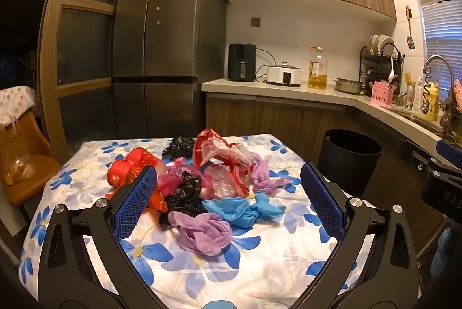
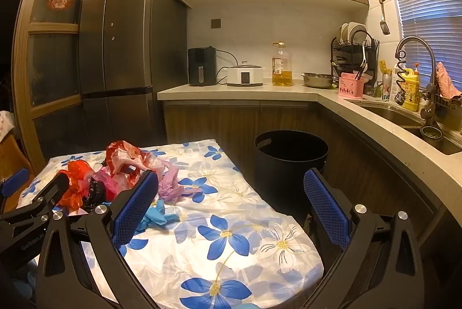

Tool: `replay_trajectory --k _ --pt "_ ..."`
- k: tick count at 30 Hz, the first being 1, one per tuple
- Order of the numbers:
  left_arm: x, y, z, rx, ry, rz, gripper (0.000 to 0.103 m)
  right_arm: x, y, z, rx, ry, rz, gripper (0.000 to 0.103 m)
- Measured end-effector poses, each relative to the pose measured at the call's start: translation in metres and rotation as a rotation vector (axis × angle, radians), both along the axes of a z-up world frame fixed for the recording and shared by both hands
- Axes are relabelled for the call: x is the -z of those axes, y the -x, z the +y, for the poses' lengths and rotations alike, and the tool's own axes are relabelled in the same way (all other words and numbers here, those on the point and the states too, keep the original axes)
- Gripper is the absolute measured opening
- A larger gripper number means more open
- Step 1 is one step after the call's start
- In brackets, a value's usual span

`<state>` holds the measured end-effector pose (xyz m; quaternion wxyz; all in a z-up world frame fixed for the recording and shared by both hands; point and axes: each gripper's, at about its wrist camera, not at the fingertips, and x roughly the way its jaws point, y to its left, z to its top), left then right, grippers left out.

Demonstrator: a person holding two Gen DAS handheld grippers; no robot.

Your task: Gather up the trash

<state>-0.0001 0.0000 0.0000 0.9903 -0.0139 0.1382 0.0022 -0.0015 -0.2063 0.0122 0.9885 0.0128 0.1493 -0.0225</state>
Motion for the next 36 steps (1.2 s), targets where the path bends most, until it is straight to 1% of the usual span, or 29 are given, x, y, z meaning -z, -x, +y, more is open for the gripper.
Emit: replay_trajectory --k 17,36 --pt "0.0037 -0.0005 0.0022 0.005 0.007 0.0 0.098 -0.0004 0.0005 0.0005 0.0 0.0 -0.004 0.098" --pt "0.0011 0.0006 0.0008 0.008 0.009 0.002 0.098 -0.0001 0.0004 -0.0023 0.002 0.002 -0.004 0.098"
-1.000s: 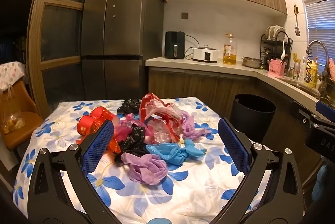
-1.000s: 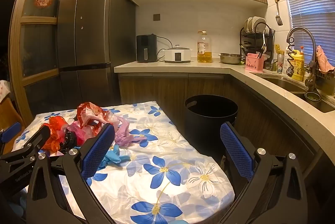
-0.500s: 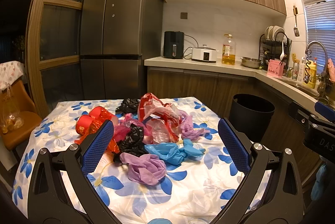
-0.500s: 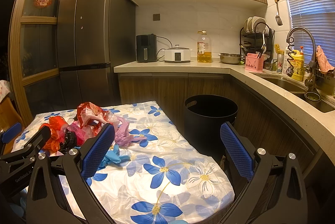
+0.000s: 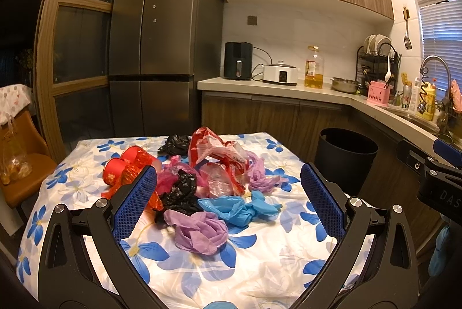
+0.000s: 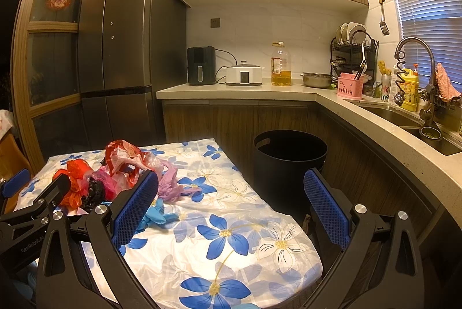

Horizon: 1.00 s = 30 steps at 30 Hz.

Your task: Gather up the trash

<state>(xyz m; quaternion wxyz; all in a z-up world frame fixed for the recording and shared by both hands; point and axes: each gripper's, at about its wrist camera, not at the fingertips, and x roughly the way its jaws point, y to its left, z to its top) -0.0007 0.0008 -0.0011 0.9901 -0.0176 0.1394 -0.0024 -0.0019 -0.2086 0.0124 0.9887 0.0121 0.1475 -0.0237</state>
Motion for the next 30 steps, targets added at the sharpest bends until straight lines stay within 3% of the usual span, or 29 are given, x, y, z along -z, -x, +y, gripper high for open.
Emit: replay_trajectory --k 30 --pt "-0.0027 0.0006 -0.0053 0.002 0.0 0.003 0.098 -0.0017 0.0004 0.002 0.002 0.003 0.003 0.098"
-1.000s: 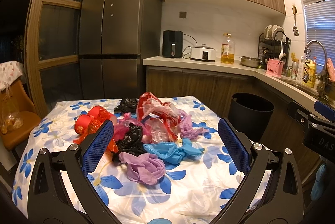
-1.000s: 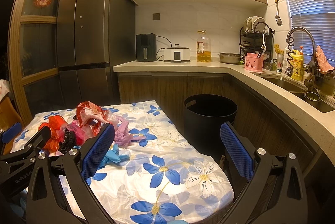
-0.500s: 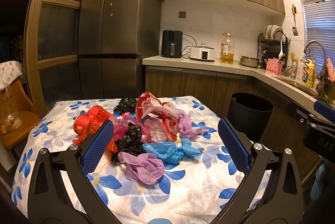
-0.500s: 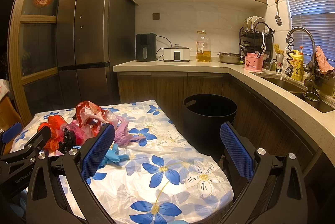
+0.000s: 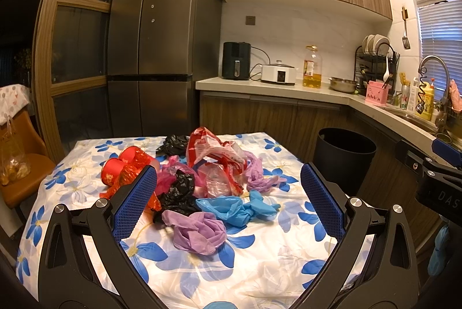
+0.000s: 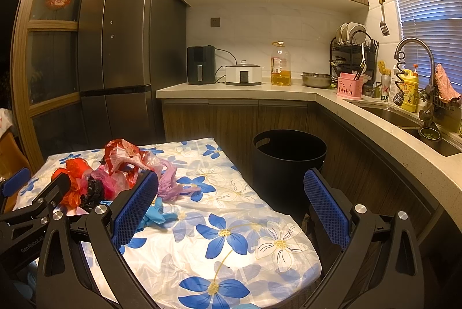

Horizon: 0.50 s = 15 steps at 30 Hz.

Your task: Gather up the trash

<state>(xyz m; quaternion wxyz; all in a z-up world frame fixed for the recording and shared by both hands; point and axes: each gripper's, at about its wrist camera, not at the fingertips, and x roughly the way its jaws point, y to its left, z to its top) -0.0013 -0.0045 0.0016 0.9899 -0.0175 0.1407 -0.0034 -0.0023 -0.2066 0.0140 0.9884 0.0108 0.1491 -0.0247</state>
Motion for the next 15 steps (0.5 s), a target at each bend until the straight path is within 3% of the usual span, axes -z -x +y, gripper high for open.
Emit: replay_trajectory --k 15 --pt "-0.0001 0.0 -0.0003 0.0 0.001 -0.001 0.098 -0.0018 -0.0003 0.0017 0.0 0.003 -0.002 0.098"
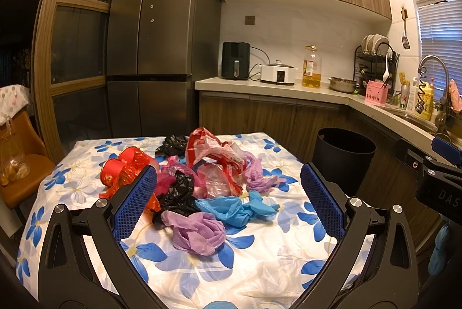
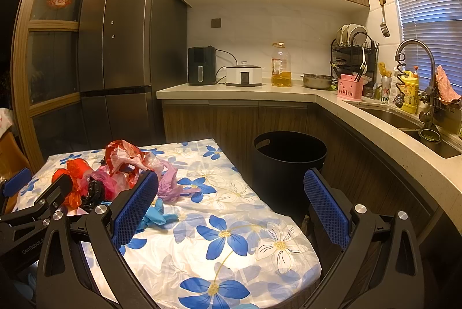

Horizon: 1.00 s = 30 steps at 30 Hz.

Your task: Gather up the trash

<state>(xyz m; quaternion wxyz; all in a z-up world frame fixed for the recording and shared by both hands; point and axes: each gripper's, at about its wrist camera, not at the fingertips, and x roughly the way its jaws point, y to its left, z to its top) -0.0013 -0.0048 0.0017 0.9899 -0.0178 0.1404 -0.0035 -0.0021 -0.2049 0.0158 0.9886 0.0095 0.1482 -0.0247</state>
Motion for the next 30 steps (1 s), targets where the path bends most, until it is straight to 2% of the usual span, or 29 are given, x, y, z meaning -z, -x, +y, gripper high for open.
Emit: replay_trajectory --k 12,30 --pt "0.003 0.0 -0.005 -0.002 -0.001 0.004 0.098 0.003 -0.001 0.0 -0.002 0.001 0.003 0.098" --pt "0.016 -0.015 0.001 -0.013 0.011 0.042 0.098 0.015 -0.023 -0.001 -0.034 -0.01 0.039 0.098"
